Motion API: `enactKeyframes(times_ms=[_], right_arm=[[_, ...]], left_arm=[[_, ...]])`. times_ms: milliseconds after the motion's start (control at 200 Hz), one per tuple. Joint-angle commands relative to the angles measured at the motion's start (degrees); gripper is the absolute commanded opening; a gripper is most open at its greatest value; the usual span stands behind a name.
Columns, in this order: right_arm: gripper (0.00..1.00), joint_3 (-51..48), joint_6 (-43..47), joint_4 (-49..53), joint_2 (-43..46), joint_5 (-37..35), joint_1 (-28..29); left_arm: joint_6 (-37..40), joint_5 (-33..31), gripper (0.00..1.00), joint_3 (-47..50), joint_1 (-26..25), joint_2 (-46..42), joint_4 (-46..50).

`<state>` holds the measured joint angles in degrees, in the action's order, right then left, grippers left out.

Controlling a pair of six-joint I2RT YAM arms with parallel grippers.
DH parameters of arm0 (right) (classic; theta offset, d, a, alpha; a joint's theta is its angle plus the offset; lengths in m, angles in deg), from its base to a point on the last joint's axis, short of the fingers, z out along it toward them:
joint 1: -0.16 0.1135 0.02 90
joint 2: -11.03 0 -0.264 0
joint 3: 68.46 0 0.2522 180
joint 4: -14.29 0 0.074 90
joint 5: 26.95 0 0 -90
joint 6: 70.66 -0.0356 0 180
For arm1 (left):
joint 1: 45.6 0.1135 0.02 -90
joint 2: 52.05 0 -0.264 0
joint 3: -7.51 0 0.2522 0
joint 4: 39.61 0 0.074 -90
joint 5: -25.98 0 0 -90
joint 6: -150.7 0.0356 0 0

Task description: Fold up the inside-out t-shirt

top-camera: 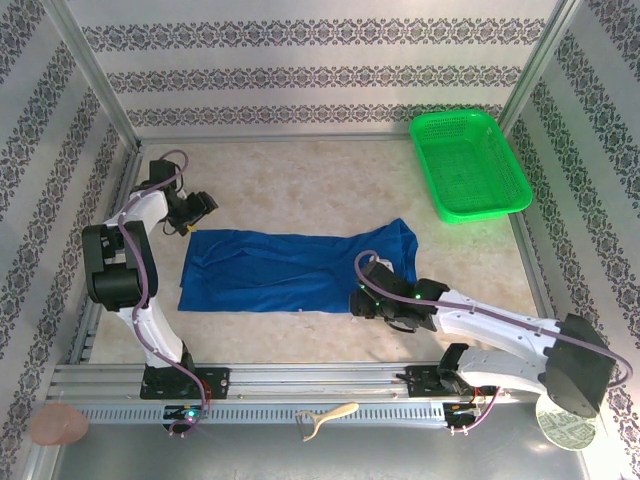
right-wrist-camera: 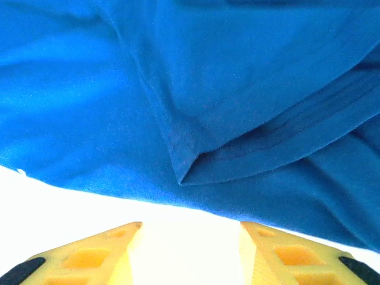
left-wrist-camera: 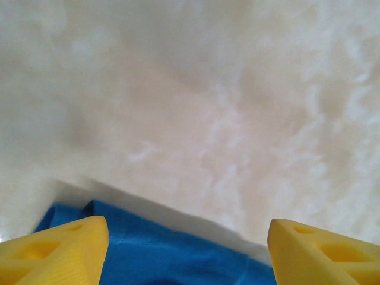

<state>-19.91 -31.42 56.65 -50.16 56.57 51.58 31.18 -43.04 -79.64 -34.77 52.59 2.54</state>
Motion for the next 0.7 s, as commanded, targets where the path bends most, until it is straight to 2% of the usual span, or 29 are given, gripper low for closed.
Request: enactKeyframes(times_ms=[0,185,340,510,694], right_arm=[[0.45,4.9,1.0,-0.2,1.5,-2.5,-3.7],[0.44,14.2,9.4,-8.4,-9.7,7.1,-10.9],[0.43,22.3,13.2,-12.5,-22.3,13.5,-13.4],[0.4,26.9,12.5,-16.0,-33.4,17.0,-14.2],[0.36,23.0,7.5,-20.6,-37.4,15.3,-15.2]], left_arm=[[1.5,1.0,0.72,-0.3,-0.5,-5.1,5.1],[-1.7,3.5,0.72,11.7,-0.5,-13.5,2.4],[-3.6,-1.8,0.71,21.3,-0.5,-19.7,-0.2],[-3.7,-2.6,0.67,21.5,-0.5,-16.7,-1.5],[-3.0,-3.7,0.57,19.6,-0.5,-11.7,-2.0]])
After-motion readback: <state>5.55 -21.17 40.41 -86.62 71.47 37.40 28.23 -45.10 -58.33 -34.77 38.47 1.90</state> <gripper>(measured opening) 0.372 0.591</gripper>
